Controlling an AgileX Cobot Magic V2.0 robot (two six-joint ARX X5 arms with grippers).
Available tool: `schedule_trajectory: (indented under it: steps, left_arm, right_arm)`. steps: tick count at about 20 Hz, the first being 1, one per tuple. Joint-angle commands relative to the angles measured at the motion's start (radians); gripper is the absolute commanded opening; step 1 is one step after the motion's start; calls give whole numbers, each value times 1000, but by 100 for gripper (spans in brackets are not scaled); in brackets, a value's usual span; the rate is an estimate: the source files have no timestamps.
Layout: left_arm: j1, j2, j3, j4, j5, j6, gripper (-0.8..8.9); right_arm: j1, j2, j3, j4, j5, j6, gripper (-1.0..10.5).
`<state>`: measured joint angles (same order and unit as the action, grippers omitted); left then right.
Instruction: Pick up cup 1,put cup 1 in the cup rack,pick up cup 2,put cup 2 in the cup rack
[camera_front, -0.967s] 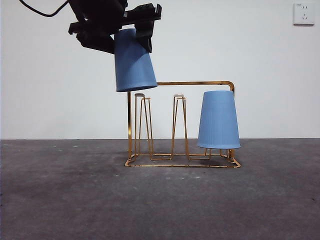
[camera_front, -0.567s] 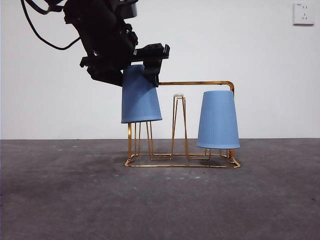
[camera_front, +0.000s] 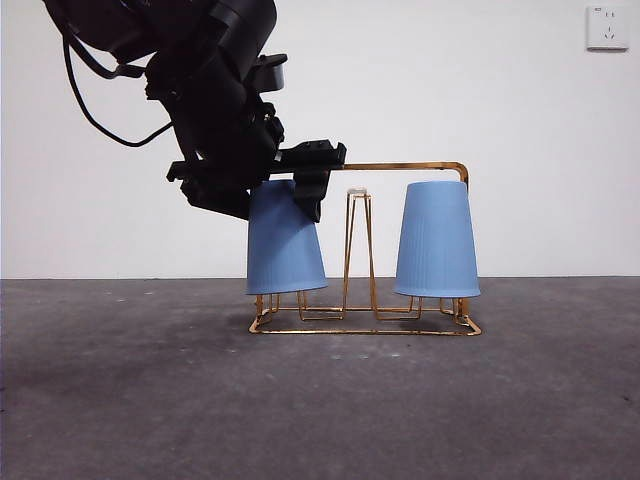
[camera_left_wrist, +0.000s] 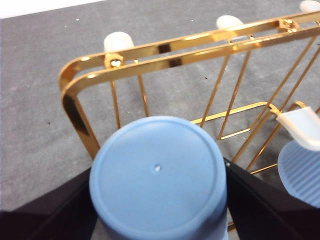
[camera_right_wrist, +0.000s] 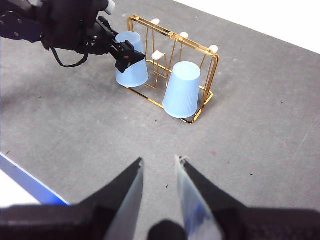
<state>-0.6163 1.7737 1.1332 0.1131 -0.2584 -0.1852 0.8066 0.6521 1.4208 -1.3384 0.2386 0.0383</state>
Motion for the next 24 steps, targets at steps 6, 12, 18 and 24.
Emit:
schedule_trajectory:
  steps: [6,12,18,24]
  left_arm:
    - [2,27,-13,-195,34,-32,479]
    - [2,8,-13,-244,60,-33,480]
    - [2,-57,-12,-365,131,-33,479]
    - [-46,-256,-12,-594,190,-32,470]
  right_arm:
    - [-1,-3,-4,6,0,6,118]
    - [-1,-3,-4,5,1,7,117]
    - [-1,-3,-4,3,0,7,118]
    - [-1,-2,-4,-13,0,8,119]
